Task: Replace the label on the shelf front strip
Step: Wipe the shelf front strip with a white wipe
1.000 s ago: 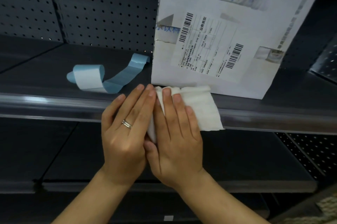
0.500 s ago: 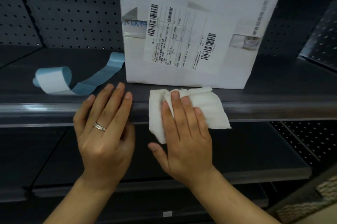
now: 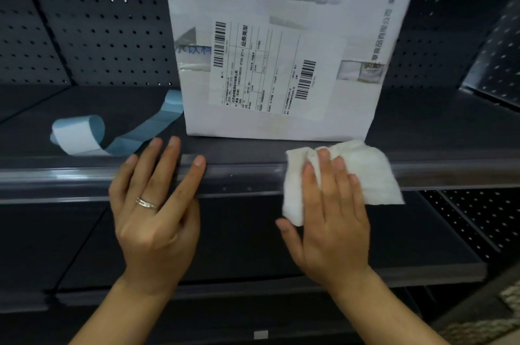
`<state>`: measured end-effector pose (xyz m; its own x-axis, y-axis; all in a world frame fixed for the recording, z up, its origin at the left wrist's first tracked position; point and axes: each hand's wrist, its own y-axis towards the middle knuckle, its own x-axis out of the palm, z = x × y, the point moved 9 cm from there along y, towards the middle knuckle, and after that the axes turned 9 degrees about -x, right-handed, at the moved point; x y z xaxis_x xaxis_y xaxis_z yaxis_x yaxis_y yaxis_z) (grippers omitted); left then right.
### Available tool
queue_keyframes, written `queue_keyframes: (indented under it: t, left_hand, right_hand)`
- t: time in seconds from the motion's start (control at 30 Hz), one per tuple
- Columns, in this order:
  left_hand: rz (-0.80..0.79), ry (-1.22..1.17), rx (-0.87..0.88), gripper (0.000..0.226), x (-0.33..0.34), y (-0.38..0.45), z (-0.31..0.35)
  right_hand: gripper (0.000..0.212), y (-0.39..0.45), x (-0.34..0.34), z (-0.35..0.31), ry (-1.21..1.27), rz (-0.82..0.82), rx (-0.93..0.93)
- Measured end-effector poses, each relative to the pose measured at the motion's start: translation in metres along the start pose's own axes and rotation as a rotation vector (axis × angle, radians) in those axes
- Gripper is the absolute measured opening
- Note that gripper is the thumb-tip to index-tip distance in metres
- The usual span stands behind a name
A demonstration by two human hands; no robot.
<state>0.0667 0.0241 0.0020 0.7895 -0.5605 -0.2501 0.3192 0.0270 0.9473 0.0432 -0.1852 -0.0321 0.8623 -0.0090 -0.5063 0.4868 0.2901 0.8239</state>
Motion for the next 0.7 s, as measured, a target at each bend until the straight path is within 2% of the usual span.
queue_keyframes:
  t: [0.27, 0.7]
  left_hand:
    - [0.022, -0.04, -0.042, 0.035, -0.001, 0.0, 0.0]
    - [-0.011, -0.121, -0.087, 0.033, -0.005, 0.001, -0.007]
  right_hand:
    - [0.08, -0.031, -0.017, 0.076, -0.046, -0.029, 0.184]
    - [0.079, -0.024, -0.016, 0.049, 0.158, 0.049, 0.378]
